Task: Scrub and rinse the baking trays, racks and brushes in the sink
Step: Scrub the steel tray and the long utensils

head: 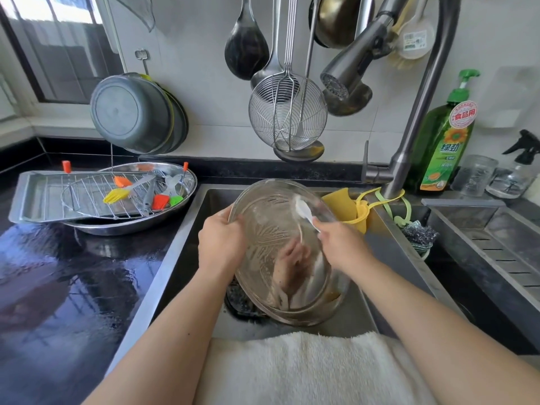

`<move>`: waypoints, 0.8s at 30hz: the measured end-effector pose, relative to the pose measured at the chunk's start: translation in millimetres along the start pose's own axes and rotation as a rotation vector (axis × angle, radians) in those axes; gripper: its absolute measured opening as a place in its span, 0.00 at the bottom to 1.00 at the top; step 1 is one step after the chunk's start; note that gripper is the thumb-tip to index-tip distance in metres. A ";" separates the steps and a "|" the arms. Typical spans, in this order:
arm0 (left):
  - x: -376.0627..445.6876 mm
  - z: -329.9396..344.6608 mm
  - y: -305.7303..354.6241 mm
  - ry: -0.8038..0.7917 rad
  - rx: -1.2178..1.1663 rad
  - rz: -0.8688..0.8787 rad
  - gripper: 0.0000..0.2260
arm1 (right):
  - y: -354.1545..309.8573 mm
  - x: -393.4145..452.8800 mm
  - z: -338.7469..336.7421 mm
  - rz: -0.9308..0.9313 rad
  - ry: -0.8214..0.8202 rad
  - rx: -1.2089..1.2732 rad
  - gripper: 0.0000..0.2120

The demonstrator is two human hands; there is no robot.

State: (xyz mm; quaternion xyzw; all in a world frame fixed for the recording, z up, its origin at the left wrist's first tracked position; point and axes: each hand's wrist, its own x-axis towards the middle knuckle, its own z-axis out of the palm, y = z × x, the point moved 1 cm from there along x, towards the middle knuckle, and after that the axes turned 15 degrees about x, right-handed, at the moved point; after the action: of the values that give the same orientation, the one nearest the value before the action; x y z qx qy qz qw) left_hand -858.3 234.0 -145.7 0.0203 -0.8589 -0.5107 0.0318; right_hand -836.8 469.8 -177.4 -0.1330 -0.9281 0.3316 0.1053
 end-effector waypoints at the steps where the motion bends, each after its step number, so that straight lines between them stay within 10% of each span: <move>1: 1.0 -2.8 0.8 0.024 0.002 0.018 0.16 | 4.5 -2.4 -3.5 0.049 -0.035 -0.080 0.22; 6: 4.0 -16.3 2.8 0.142 0.014 0.018 0.20 | 6.1 -20.6 0.7 0.116 -0.364 -0.222 0.20; 11: 10.1 -7.8 -0.5 0.141 -0.040 -0.022 0.17 | 5.5 -8.4 -10.0 0.077 -0.016 -0.041 0.20; 16: 11.5 5.2 -5.8 0.033 -0.007 0.051 0.19 | -19.2 -18.1 11.6 -0.157 -0.068 0.144 0.21; 20: 8.8 5.6 -2.0 0.047 -0.028 0.048 0.17 | -10.3 -4.8 -2.0 0.015 0.068 -0.029 0.24; 24: 13.4 -0.4 -8.1 0.097 -0.073 0.026 0.18 | -23.8 -33.8 13.5 -0.078 -0.273 0.178 0.21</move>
State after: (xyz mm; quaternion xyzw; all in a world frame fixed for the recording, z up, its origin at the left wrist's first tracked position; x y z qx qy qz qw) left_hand -871.6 228.8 -152.1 0.0327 -0.8375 -0.5395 0.0810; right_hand -812.9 433.5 -175.9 -0.0405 -0.9051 0.4232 0.0023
